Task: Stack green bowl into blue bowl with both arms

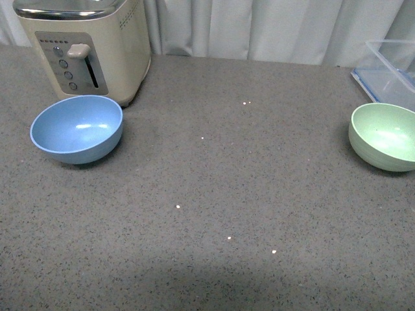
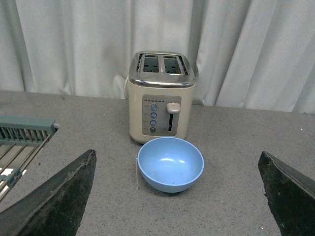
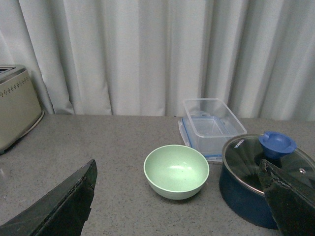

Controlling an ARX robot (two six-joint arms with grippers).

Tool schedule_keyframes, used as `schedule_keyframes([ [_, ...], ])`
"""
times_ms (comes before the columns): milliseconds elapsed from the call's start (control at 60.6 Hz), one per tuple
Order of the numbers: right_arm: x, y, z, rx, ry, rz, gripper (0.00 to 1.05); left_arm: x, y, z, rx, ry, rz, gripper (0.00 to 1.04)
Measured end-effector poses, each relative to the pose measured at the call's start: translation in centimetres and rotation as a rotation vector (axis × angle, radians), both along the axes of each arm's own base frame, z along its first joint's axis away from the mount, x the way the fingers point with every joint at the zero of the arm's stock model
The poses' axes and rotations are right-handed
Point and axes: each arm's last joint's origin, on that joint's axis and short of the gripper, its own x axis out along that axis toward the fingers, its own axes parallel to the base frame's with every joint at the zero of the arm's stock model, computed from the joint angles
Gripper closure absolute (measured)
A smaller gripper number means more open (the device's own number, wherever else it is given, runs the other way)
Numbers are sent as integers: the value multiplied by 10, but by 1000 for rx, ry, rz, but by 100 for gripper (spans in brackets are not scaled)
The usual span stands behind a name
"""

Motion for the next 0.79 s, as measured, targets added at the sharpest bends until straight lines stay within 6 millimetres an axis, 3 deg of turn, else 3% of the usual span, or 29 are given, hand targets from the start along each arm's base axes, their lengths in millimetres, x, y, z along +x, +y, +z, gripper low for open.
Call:
schedule_keyframes([
  [792,0,0,0,0,0,0,9,0,0,0,0,0,0,6],
])
